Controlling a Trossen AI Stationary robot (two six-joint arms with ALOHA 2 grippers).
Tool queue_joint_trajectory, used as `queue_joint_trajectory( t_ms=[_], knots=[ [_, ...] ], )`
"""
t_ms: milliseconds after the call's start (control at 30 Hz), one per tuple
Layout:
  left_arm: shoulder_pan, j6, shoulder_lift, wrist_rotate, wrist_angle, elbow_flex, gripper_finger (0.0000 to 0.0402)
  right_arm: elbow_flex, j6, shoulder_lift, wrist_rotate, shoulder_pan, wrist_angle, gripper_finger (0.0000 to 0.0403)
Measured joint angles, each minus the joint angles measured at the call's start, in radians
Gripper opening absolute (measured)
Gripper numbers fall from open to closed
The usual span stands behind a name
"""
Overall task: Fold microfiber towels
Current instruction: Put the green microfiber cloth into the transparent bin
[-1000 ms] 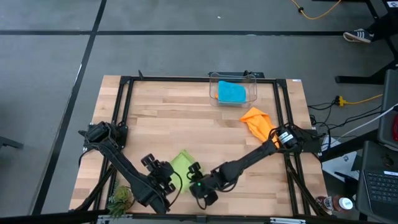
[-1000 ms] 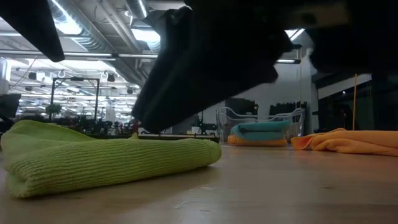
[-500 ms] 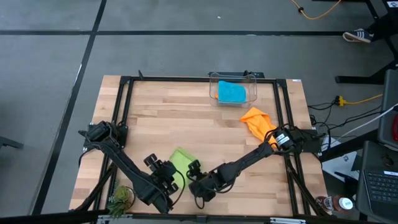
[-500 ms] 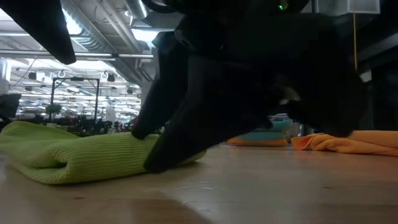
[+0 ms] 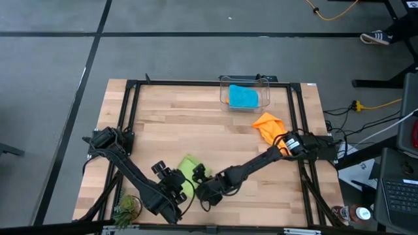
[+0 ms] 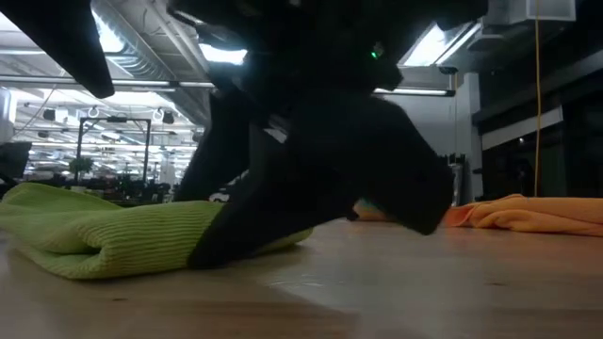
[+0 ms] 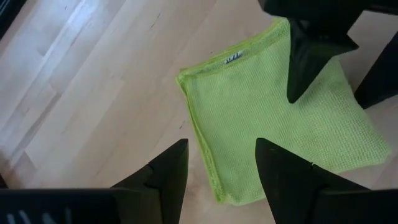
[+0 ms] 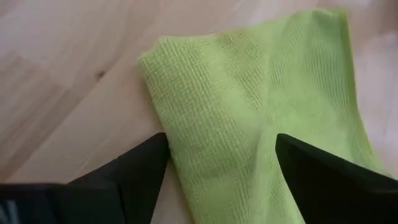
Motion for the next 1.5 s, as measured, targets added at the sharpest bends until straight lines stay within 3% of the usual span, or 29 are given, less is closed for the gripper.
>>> queue_joint_trajectory(
  t_ms=[167, 300, 433, 733, 900, 1067, 1167, 1500],
  knots=[
    [0.0, 0.0, 0.0, 0.0, 0.0, 0.0, 0.0179, 0.002, -0.024, 0.029, 0.035, -0.03, 0.022, 0.0299],
    [0.0, 0.0, 0.0, 0.0, 0.001, 0.0, 0.0179, 0.002, 0.013, 0.03, -0.129, -0.072, 0.01, 0.028],
    [-0.003, 0.0, 0.0, 0.0, 0.002, 0.0, 0.0179, 0.001, 0.117, 0.03, -0.257, -0.104, -0.011, 0.0224],
    [-0.005, -0.001, 0.0, 0.0, 0.003, 0.0, 0.0179, -0.002, 0.244, 0.031, -0.249, -0.116, -0.002, 0.0029],
    [-0.006, -0.002, 0.0, 0.0, 0.004, 0.0, 0.0179, -0.002, 0.211, 0.027, -0.244, -0.116, -0.008, 0.0012],
    [-0.006, 0.0, 0.0, 0.008, 0.004, 0.0, 0.0179, -0.01, 0.213, -0.034, -0.178, -0.117, -0.08, 0.0012],
    [-0.006, 0.0, 0.0, 0.036, 0.003, 0.0, 0.0179, -0.017, 0.207, -0.104, -0.121, -0.12, -0.217, 0.0012],
    [-0.005, -0.008, 0.0, 0.048, 0.008, 0.0, 0.0179, -0.01, 0.214, -0.415, 0.213, -0.146, -0.663, 0.0012]
  ],
)
